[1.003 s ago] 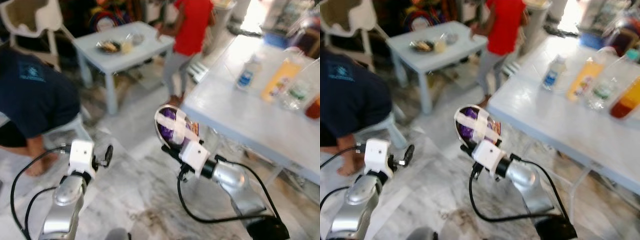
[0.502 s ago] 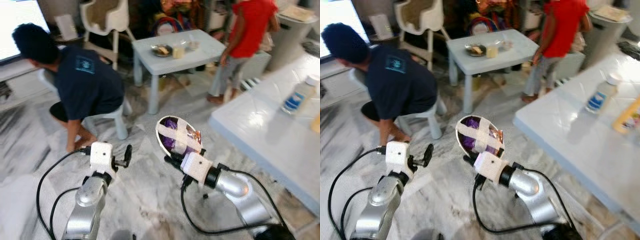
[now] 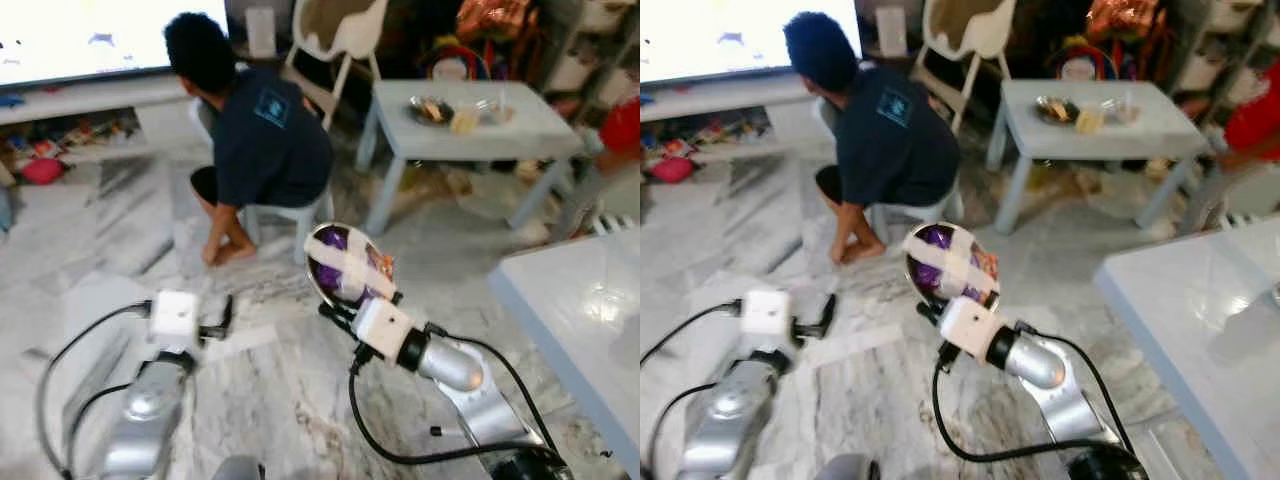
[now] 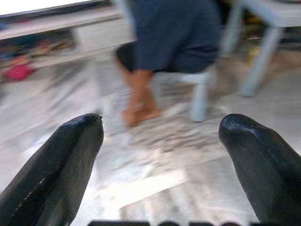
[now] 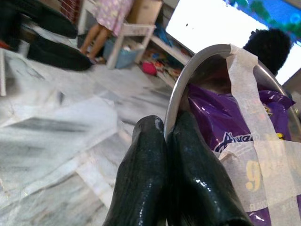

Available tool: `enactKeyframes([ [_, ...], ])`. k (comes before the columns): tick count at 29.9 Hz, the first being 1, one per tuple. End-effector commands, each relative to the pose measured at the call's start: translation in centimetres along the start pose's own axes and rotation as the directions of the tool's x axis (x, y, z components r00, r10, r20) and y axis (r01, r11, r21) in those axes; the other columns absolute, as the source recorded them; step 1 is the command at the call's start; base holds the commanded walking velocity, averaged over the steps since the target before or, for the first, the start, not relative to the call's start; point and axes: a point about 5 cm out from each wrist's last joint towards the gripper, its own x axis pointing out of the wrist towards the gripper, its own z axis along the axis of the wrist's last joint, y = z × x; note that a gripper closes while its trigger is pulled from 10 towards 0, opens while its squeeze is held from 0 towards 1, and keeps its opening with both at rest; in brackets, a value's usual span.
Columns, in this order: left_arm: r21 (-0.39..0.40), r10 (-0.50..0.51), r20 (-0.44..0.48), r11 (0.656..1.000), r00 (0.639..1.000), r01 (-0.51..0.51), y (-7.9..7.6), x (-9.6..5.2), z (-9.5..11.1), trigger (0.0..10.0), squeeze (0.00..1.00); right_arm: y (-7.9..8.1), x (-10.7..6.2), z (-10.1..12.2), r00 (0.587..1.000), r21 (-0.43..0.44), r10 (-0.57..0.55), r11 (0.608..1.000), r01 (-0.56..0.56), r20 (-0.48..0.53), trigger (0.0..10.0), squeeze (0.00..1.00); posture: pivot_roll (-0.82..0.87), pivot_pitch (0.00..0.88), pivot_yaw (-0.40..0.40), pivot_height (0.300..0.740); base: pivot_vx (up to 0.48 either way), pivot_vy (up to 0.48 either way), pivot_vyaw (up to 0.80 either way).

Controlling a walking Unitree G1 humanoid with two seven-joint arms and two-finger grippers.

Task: Restocking fridge

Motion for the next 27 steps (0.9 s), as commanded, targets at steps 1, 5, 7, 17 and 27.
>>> enactKeyframes([
  [1, 0.006, -0.016, 0.009, 1.000, 1.000, 0.016, -0.5, -0.3, -0.1, 10.0, 0.00, -0.7, -0.8, 0.0, 0.999, -0.009, -0.038, 0.999, 0.038, -0.002, 10.0, 0.00, 0.02, 0.000, -0.049, 0.740, 0.000, 0.000, 0.75],
  [5, 0.035, -0.001, 0.010, 0.999, 1.000, 0.000, 0.6, -1.7, -0.5, 10.0, 0.00, -0.8, -1.6, -0.5, 0.999, -0.009, -0.042, 0.999, 0.042, -0.024, 10.0, 0.00, 0.03, 0.000, -0.055, 0.740, 0.000, 0.000, 0.74],
  [7, 0.051, -0.006, 0.013, 0.999, 1.000, 0.006, 0.8, -2.0, -0.6, 10.0, 0.00, -0.8, -1.7, -0.6, 0.999, -0.009, -0.041, 0.999, 0.041, -0.026, 10.0, 0.00, 0.04, 0.000, -0.059, 0.740, 0.000, 0.000, 0.74],
  [17, 0.063, -0.010, -0.004, 0.998, 1.000, 0.010, 1.0, -1.7, -0.5, 10.0, 0.00, -1.7, -1.4, -0.4, 0.999, -0.053, -0.025, 0.998, 0.024, -0.020, 10.0, 0.00, 0.04, 0.000, -0.067, 0.740, 0.000, 0.000, 0.74],
  [27, 0.094, 0.022, -0.049, 0.995, 0.999, -0.017, 3.2, -2.2, -1.3, 10.0, 0.00, -2.6, -1.2, -0.4, 0.999, -0.076, -0.030, 0.997, 0.028, -0.016, 10.0, 0.00, 0.05, 0.000, -0.068, 0.740, 0.000, 0.000, 0.74],
])
